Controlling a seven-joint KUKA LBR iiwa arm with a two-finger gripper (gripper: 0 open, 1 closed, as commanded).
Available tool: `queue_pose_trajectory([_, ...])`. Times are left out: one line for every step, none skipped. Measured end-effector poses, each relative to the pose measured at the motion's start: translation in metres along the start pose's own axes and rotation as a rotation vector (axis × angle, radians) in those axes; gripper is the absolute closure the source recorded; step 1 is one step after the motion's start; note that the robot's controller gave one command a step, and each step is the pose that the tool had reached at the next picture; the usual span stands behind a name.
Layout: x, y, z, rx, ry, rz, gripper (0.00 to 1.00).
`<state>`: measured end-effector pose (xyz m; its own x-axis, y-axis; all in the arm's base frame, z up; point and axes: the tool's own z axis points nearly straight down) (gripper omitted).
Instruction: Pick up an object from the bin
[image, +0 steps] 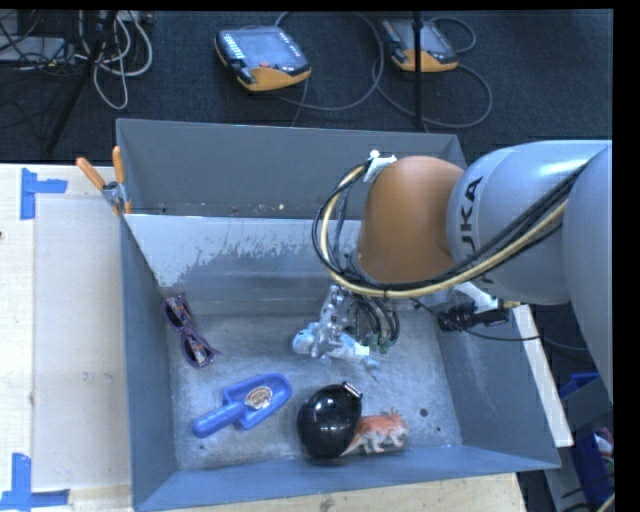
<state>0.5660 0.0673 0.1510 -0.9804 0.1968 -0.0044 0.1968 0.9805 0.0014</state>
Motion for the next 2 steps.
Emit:
queue_pose_trajectory([0.013,-0.004,-0.049,0.003,0.011,0.011,1.0])
queue_pose_trajectory([0.007,-0.005,-0.077,-0.001,-0.001,0.014,1.0])
